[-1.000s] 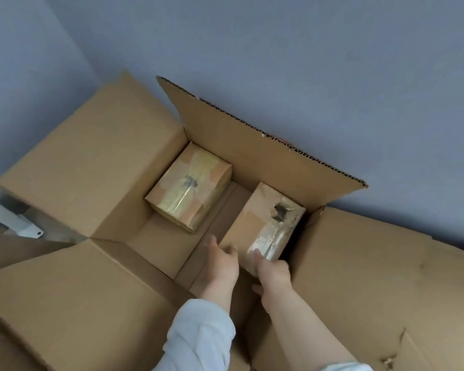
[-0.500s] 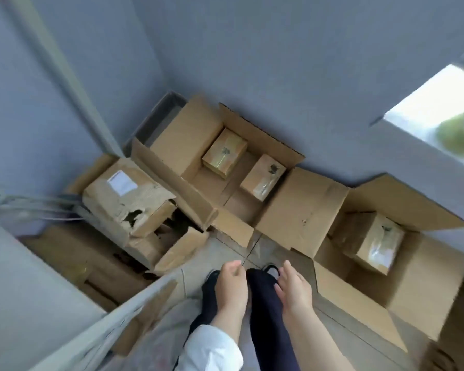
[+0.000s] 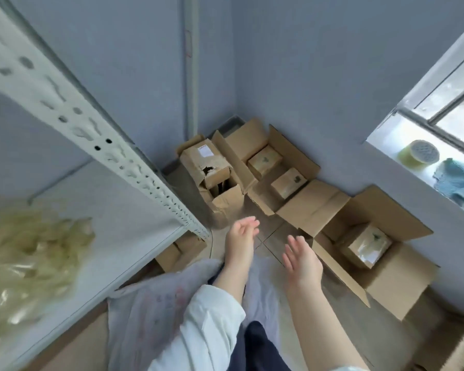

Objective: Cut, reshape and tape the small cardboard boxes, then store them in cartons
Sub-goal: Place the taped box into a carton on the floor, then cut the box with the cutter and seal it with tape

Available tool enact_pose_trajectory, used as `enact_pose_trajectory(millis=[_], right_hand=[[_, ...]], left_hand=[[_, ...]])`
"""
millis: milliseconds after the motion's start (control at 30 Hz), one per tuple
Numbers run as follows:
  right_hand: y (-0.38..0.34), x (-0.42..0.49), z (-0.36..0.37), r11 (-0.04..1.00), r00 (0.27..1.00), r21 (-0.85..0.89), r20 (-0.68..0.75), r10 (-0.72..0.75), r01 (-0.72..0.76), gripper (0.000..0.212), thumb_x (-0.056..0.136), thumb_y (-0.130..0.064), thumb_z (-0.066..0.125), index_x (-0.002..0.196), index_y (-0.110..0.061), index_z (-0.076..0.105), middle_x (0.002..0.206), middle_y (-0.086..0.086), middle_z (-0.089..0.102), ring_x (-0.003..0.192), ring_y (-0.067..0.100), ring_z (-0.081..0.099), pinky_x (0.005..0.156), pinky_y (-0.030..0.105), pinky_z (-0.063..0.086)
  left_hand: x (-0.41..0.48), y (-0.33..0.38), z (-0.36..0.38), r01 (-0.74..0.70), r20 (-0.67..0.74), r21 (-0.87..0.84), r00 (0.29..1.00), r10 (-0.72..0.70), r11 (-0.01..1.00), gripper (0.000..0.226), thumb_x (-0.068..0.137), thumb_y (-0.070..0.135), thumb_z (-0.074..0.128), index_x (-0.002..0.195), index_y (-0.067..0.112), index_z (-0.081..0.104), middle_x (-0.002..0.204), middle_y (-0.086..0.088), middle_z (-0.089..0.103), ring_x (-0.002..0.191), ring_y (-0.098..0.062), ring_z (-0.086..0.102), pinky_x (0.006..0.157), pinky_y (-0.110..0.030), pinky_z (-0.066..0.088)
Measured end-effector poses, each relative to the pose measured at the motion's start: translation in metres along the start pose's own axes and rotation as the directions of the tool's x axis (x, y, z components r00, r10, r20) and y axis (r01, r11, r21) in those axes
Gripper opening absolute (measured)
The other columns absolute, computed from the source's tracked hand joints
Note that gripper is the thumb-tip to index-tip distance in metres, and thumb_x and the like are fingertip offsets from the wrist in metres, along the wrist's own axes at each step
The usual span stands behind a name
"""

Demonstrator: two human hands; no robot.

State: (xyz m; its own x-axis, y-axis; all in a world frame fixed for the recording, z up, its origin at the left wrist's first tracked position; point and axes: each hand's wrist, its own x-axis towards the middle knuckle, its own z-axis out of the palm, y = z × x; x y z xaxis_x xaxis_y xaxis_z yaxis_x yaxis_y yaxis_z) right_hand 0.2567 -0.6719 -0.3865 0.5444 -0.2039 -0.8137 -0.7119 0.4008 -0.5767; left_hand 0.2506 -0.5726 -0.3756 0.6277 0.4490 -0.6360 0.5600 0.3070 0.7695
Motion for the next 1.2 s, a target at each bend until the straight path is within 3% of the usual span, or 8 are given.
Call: enact_pose_trajectory(millis=[133,300,467,600,700,867,1033,1200], right_hand=[[0.003,-0.089,0.002,0.996,0.993,0.043,0.078,-0.087,0.084,0.025,0.096,-0.017,0.050,0.119,-0.006,0.054,0.118,0.007,0.063,0.105,0.019,0.060,0.100,0.032,0.044],[-0.004,-0.203,0.033,0.969,0.939,0.122,0.247,-0.240,0.216,0.012,0.094,-0.016,0.054,0.104,-0.014,0.059,0.104,0.001,0.067,0.103,0.016,0.063,0.079,0.021,0.048],[0.001,-0.307,0.069,0.931,0.817,0.160,0.447,-0.363,0.327,0.014,0.096,-0.013,0.048,0.101,-0.018,0.061,0.092,-0.008,0.068,0.090,0.006,0.064,0.075,0.017,0.048],[0.027,-0.381,0.102,0.902,0.680,0.117,0.619,-0.393,0.416,0.020,0.097,-0.010,0.044,0.095,-0.021,0.060,0.095,-0.007,0.067,0.092,0.006,0.063,0.073,0.016,0.046],[0.047,-0.423,0.126,0.902,0.607,0.113,0.704,-0.369,0.416,0.018,0.098,-0.010,0.044,0.096,-0.020,0.059,0.097,-0.006,0.067,0.091,0.006,0.063,0.076,0.017,0.047],[0.127,-0.515,0.195,0.890,0.442,0.004,0.867,-0.229,0.455,0.020,0.098,-0.008,0.043,0.091,-0.019,0.059,0.096,-0.004,0.066,0.091,0.011,0.062,0.071,0.020,0.046],[0.186,-0.563,0.249,0.840,0.300,-0.079,0.948,-0.102,0.536,0.012,0.097,-0.011,0.047,0.100,-0.012,0.058,0.103,0.003,0.066,0.095,0.018,0.062,0.073,0.024,0.048],[0.205,-0.594,0.315,0.790,0.164,-0.131,0.986,0.039,0.599,0.025,0.092,-0.025,0.056,0.110,-0.008,0.057,0.109,0.008,0.065,0.101,0.024,0.063,0.077,0.030,0.050]], left_hand=[[-0.074,0.021,-0.041,-0.168,-0.066,0.011,0.984,0.168,0.986,0.020,0.096,0.010,0.039,0.096,0.021,0.055,0.098,0.008,0.063,0.089,-0.004,0.061,0.086,-0.023,0.046],[-0.155,0.071,-0.095,-0.420,-0.127,-0.093,0.904,0.408,0.902,0.025,0.097,0.009,0.039,0.092,0.026,0.057,0.096,0.011,0.065,0.091,-0.004,0.062,0.078,-0.015,0.048],[-0.223,0.123,-0.172,-0.618,-0.232,-0.217,0.785,0.575,0.756,0.025,0.098,0.005,0.038,0.092,0.020,0.058,0.094,0.006,0.067,0.087,-0.006,0.063,0.074,-0.016,0.049],[-0.262,0.151,-0.250,-0.737,-0.352,-0.183,0.667,0.657,0.650,0.024,0.097,0.006,0.039,0.091,0.021,0.057,0.089,0.010,0.067,0.081,-0.002,0.063,0.075,-0.017,0.048],[-0.283,0.159,-0.303,-0.762,-0.411,-0.121,0.622,0.667,0.636,0.026,0.097,0.005,0.039,0.089,0.022,0.057,0.087,0.012,0.067,0.079,0.000,0.063,0.075,-0.018,0.046],[-0.324,0.160,-0.459,-0.816,-0.535,0.043,0.468,0.703,0.576,0.022,0.097,0.008,0.041,0.092,0.021,0.058,0.091,0.011,0.068,0.085,-0.003,0.063,0.078,-0.020,0.046],[-0.327,0.156,-0.565,-0.794,-0.602,0.082,0.442,0.664,0.602,0.019,0.096,0.009,0.043,0.091,0.019,0.057,0.091,0.009,0.067,0.084,-0.005,0.062,0.075,-0.013,0.045],[-0.311,0.181,-0.646,-0.765,-0.653,0.156,0.395,0.646,0.625,0.021,0.094,0.004,0.046,0.086,0.021,0.056,0.090,0.008,0.065,0.085,-0.005,0.061,0.070,-0.005,0.043]])
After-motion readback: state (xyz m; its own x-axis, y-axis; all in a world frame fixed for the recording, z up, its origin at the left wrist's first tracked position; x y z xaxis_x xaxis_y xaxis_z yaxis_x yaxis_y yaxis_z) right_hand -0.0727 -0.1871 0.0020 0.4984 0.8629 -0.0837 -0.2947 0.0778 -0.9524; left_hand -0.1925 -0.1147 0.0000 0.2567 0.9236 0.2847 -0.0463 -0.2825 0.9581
